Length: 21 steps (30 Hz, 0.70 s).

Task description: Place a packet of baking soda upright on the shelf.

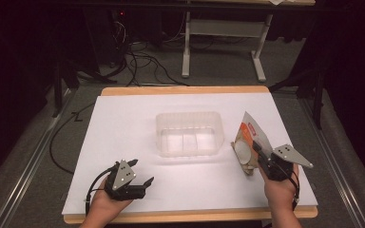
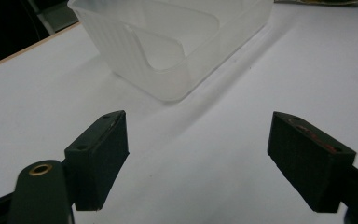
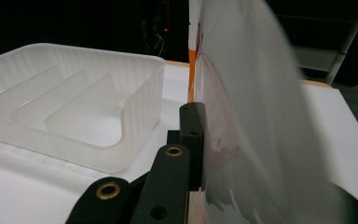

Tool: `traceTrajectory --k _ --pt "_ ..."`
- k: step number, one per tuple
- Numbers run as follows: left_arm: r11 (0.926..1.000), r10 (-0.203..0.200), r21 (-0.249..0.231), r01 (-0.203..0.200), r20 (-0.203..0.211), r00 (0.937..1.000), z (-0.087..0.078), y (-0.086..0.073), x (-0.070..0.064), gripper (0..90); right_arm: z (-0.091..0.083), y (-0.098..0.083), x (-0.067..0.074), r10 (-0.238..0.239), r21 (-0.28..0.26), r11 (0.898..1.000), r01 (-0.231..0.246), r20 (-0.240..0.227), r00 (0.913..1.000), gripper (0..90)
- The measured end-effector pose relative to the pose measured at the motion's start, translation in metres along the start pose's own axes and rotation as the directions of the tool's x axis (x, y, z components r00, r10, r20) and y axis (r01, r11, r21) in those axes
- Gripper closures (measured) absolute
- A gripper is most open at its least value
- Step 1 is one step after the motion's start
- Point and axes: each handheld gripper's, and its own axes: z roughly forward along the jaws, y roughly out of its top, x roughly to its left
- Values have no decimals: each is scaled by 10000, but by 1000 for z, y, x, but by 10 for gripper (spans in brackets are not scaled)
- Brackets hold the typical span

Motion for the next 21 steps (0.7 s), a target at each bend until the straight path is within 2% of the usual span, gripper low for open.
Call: traceTrajectory --k 13,21 --pt "9998 -115 -147 113 -98 9999 -2 1 2 207 -11 7 -1 186 -580 9982 -179 110 9998 900" --pt "9992 -191 -343 188 -74 9998 -7 1 4 208 -25 16 5 447 -1057 9935 -423 208 9988 900"
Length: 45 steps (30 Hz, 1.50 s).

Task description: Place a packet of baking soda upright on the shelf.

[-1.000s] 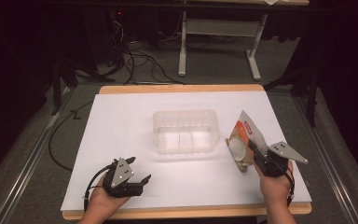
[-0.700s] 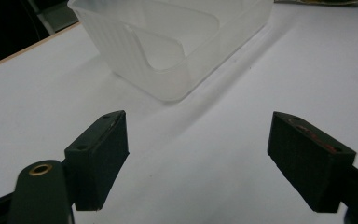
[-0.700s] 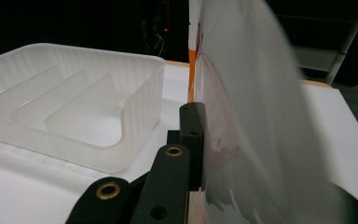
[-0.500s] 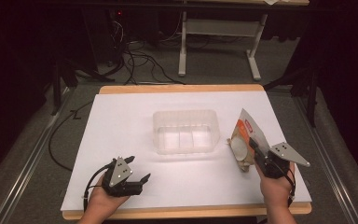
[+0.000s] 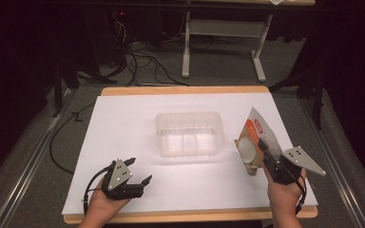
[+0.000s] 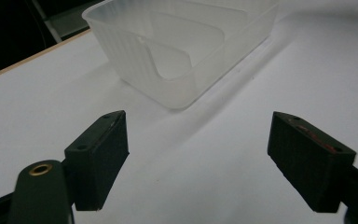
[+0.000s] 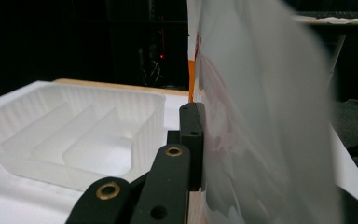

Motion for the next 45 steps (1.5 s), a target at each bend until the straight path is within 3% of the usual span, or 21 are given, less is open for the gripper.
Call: traceTrajectory --k 4,10,17,27,38,45 --pt "9999 -98 -48 98 2 10000 -1 0 2 207 -4 8 4 135 -203 9997 -137 -105 9999 900" --pt "9999 -83 -150 84 51 10000 -4 0 3 207 -5 21 10 -204 -147 9997 204 -64 9998 900" --pt "9992 -236 -314 241 147 9996 -8 1 5 207 -4 39 9 63 -218 9997 -64 -72 10000 900" --pt "9994 -218 -270 223 172 9996 -8 1 6 207 1 65 21 113 -591 9982 -139 -436 9990 900" --pt "9995 -185 -260 189 157 9997 -8 1 6 207 19 82 53 89 -683 9975 -175 -1237 9923 900" --pt "9995 -157 -256 161 140 9998 -8 0 7 207 35 86 74 -141 -618 9981 39 -1646 9863 900"
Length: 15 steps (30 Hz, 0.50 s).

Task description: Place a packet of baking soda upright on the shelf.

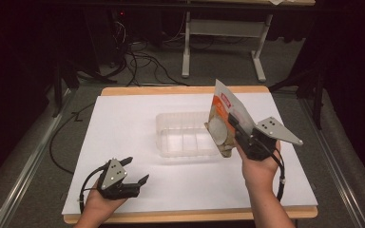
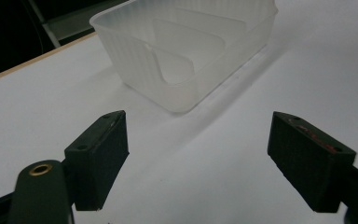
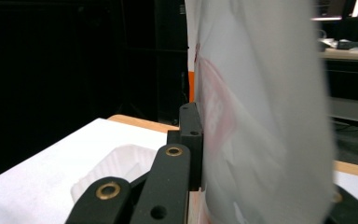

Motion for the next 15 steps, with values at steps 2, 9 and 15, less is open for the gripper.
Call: traceTrajectory --k 2,9,15 --pt "10000 -11 -30 11 5 10000 -1 0 0 207 7 0 5 -45 78 10000 45 -106 9999 900" --pt "10000 -50 -71 49 -25 10000 -1 0 1 207 29 -4 17 -19 177 9998 23 -257 9997 900" --pt "10000 -27 -61 27 13 10000 -1 0 0 207 46 -9 21 15 353 9994 -5 -269 9996 900"
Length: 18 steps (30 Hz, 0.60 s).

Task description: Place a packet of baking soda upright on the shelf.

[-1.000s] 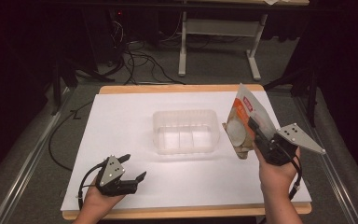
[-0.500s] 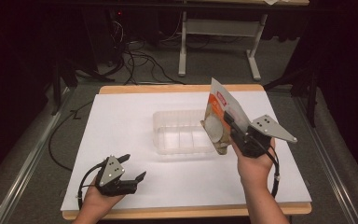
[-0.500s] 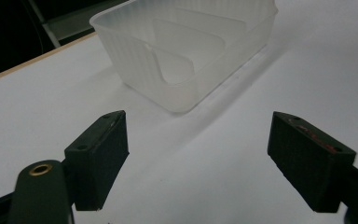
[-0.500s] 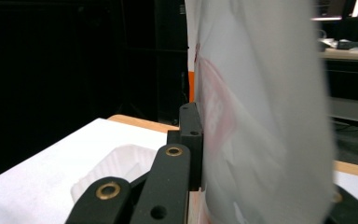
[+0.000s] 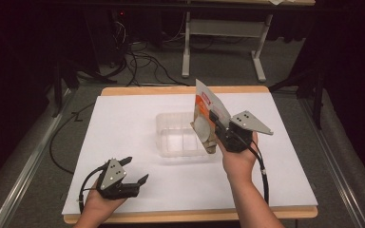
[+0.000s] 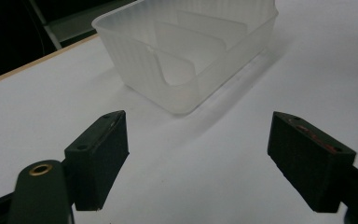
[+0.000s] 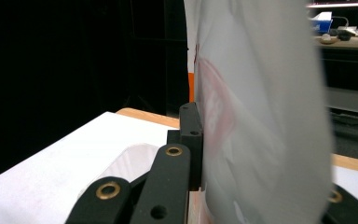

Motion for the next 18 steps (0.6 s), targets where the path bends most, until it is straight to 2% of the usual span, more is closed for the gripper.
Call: traceTrajectory --k 4,6,11,18 --pt "10000 -42 22 42 116 9999 0 0 0 207 10 -4 1 54 9 10000 -54 176 9998 900" --pt "10000 -47 13 46 131 9999 0 0 0 207 15 -6 0 211 67 9998 -213 169 9996 900" --pt "10000 -33 17 33 130 9999 0 0 0 207 30 -12 0 252 276 9993 -256 168 9995 900" --pt "10000 25 17 -25 136 9999 0 0 0 207 46 -17 2 539 287 9981 -543 126 9985 900"
